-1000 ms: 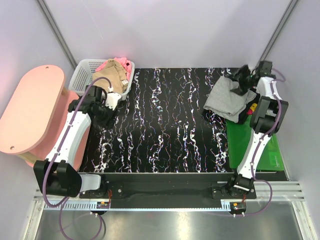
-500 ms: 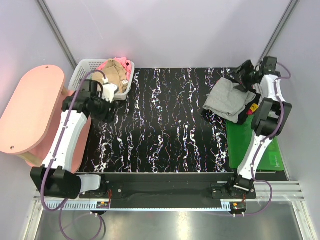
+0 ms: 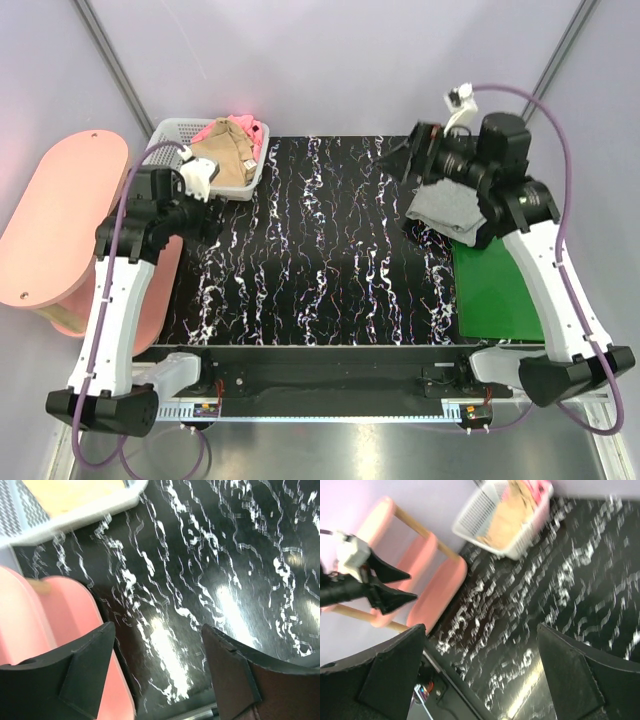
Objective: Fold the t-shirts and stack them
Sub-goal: Put the neatly folded tshirt into the corner of the board with the right arm
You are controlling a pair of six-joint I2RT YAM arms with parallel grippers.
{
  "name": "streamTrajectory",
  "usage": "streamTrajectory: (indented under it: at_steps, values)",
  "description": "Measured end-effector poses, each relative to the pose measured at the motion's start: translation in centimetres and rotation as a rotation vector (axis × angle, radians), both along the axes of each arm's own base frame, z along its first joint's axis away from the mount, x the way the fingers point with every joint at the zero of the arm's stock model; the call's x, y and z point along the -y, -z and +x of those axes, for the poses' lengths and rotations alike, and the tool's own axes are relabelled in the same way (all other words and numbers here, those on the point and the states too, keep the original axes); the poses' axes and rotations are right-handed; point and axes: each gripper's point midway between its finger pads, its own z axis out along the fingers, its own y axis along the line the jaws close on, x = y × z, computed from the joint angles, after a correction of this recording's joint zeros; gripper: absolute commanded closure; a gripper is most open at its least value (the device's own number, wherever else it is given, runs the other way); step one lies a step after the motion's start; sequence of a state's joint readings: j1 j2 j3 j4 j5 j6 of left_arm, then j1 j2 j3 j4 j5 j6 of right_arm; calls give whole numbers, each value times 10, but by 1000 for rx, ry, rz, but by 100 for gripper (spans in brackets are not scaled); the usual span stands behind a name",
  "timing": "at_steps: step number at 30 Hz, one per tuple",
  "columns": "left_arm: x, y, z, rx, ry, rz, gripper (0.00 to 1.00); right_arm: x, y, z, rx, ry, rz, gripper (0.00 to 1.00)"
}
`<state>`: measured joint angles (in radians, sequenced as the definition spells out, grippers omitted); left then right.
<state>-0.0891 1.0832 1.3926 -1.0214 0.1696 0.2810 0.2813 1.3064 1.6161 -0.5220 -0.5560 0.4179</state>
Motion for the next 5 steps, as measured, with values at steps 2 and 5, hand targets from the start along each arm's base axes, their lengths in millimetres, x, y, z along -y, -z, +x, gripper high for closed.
streamTrajectory:
  at_steps: [2, 5]
  values:
    - [-2, 12, -6, -24, -7, 5, 17, 0, 21, -8, -35, 2, -19, 0]
    - [-4, 22, -15, -42, -19, 8, 13, -7, 71, -10, -147, -9, -64, 0]
